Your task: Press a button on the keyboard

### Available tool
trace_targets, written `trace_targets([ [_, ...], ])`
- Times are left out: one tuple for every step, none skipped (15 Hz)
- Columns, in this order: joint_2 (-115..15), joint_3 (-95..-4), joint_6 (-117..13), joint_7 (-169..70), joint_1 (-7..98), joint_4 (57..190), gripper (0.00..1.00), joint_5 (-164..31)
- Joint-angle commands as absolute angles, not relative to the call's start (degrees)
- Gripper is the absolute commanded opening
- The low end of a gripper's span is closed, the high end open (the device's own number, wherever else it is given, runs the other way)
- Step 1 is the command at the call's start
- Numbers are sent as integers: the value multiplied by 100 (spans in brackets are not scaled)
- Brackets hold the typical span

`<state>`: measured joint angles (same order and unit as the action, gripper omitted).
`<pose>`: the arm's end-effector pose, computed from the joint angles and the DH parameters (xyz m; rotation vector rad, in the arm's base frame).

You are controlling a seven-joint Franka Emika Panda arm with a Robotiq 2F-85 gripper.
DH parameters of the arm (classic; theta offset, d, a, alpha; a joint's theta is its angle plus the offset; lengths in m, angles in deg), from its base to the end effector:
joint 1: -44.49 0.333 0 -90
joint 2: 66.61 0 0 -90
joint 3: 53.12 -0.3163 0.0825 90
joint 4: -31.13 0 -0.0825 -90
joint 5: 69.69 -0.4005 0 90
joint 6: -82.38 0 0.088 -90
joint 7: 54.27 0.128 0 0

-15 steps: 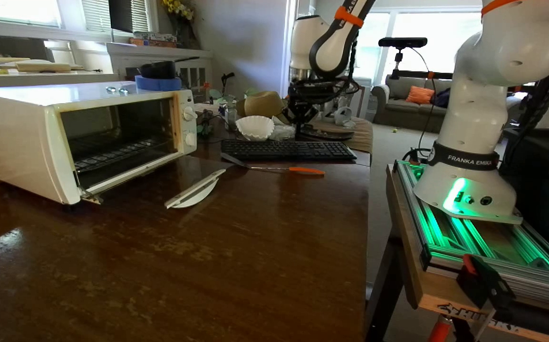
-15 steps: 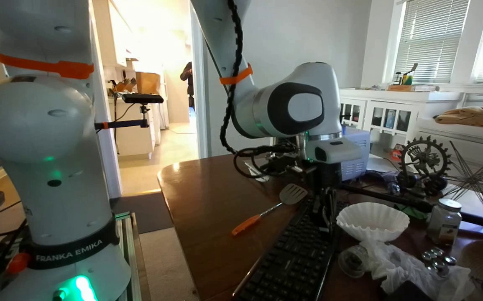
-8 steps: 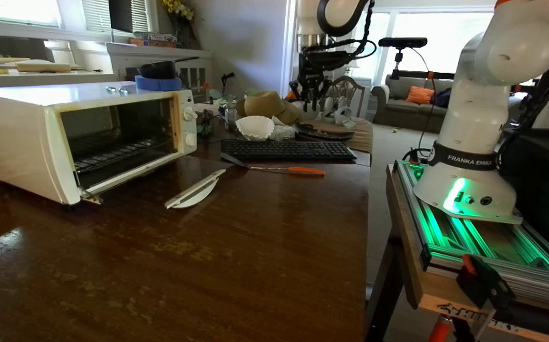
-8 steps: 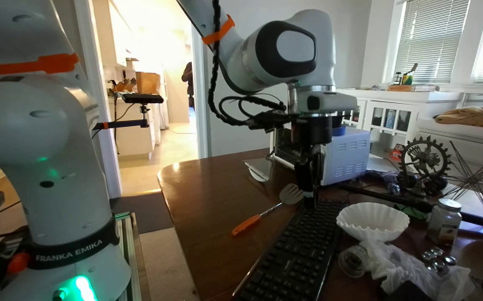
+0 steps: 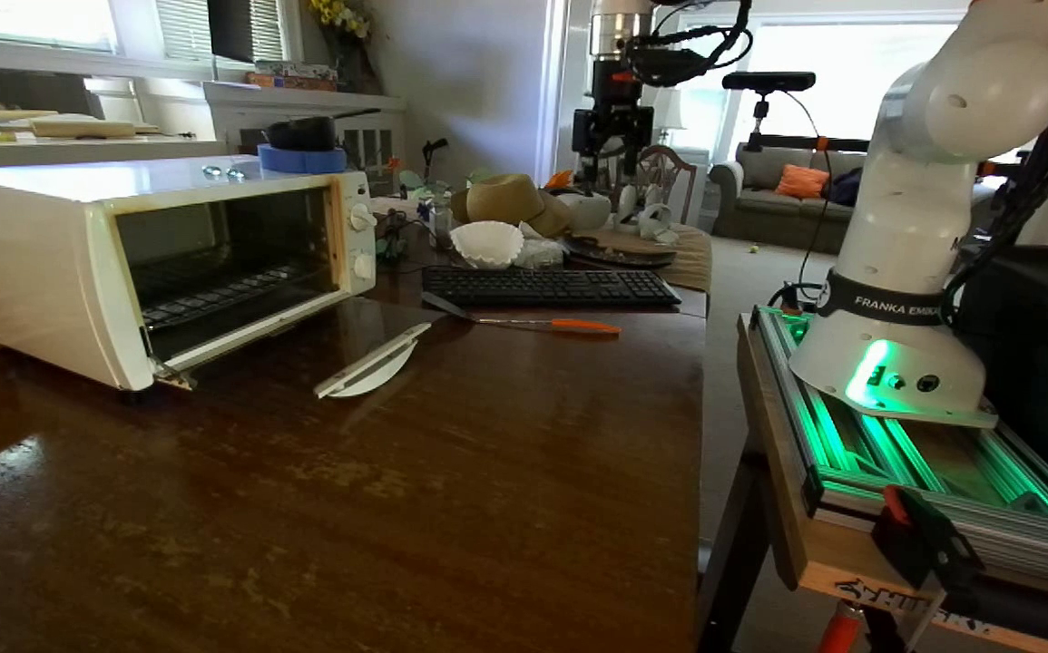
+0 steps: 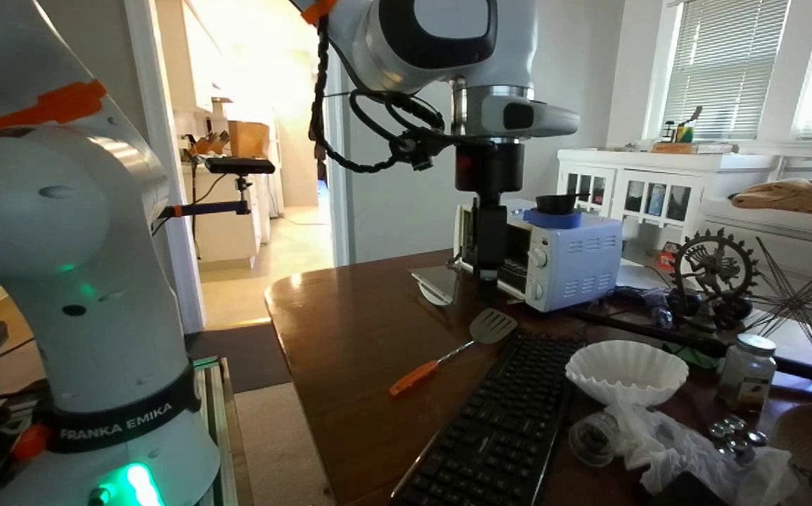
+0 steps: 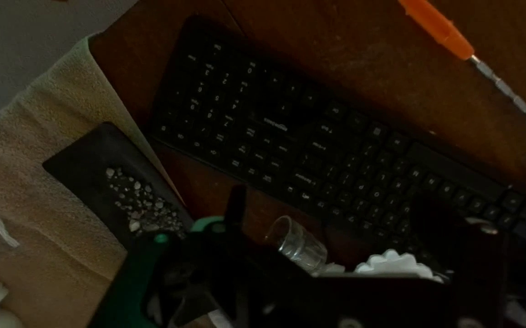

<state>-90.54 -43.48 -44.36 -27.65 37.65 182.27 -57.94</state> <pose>0.3856 -0.1198 0.3484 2.9033 -0.9202 0.0000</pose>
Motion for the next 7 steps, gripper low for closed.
trace_targets([
  [-9445,-4381,-4409,-4127,3621,18443,100,-5953],
  [-9487,-4342,-4546,-4472,3607,18509,100,-5915],
  [-9524,-4310,-4633,-4805,3593,18567,100,-5871],
  [-9289,-4523,-4463,-4266,3488,18323,100,-5919],
  [-9322,-4497,-4477,-4502,3481,18348,100,-5912],
  [-9345,-4481,-4487,-4628,3473,18369,100,-5908],
  [-9359,-4474,-4498,-4700,3470,18389,100,-5906],
])
